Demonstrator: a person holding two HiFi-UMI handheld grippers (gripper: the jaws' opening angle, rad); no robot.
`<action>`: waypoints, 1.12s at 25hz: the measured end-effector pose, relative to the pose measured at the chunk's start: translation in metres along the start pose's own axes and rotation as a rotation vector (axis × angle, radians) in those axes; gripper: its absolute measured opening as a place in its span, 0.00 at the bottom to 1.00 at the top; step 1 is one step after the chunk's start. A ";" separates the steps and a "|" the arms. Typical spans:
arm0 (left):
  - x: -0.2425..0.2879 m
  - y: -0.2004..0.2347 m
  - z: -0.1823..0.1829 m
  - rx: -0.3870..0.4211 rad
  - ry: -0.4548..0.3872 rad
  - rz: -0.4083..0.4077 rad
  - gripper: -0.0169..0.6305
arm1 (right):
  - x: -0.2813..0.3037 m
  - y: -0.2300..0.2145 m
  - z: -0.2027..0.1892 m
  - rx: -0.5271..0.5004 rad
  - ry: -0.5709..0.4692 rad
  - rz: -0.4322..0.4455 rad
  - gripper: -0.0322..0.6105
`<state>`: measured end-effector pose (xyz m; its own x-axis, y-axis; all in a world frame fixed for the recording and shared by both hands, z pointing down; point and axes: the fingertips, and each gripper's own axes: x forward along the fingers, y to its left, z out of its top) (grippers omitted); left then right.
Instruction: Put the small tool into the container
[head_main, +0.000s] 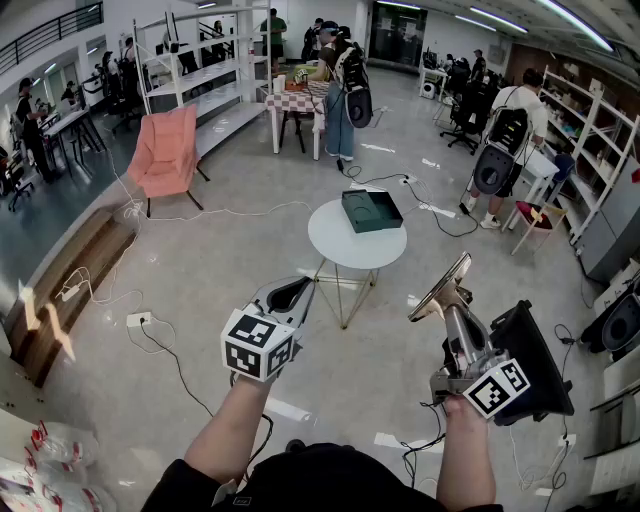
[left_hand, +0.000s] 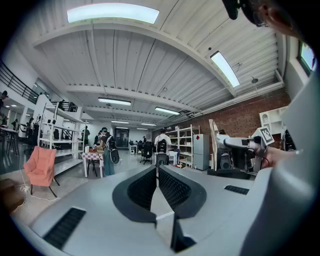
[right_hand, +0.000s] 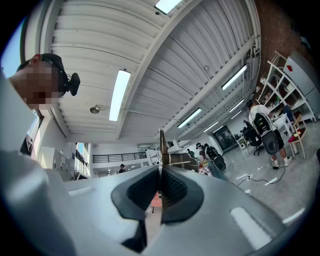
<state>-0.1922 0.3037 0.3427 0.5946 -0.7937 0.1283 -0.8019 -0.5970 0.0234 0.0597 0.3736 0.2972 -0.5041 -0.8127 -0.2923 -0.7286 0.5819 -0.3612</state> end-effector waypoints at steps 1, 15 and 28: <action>0.001 -0.001 -0.001 -0.004 0.000 0.004 0.06 | -0.002 -0.002 0.001 -0.002 0.000 -0.001 0.07; 0.026 -0.030 -0.011 -0.015 0.020 0.020 0.06 | -0.017 -0.026 0.003 -0.023 0.017 0.004 0.07; 0.073 -0.078 -0.028 -0.013 0.051 0.007 0.05 | -0.037 -0.068 0.005 -0.083 0.076 -0.006 0.07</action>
<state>-0.0881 0.2957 0.3782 0.5859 -0.7904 0.1787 -0.8066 -0.5900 0.0349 0.1299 0.3645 0.3285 -0.5310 -0.8179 -0.2215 -0.7662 0.5751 -0.2868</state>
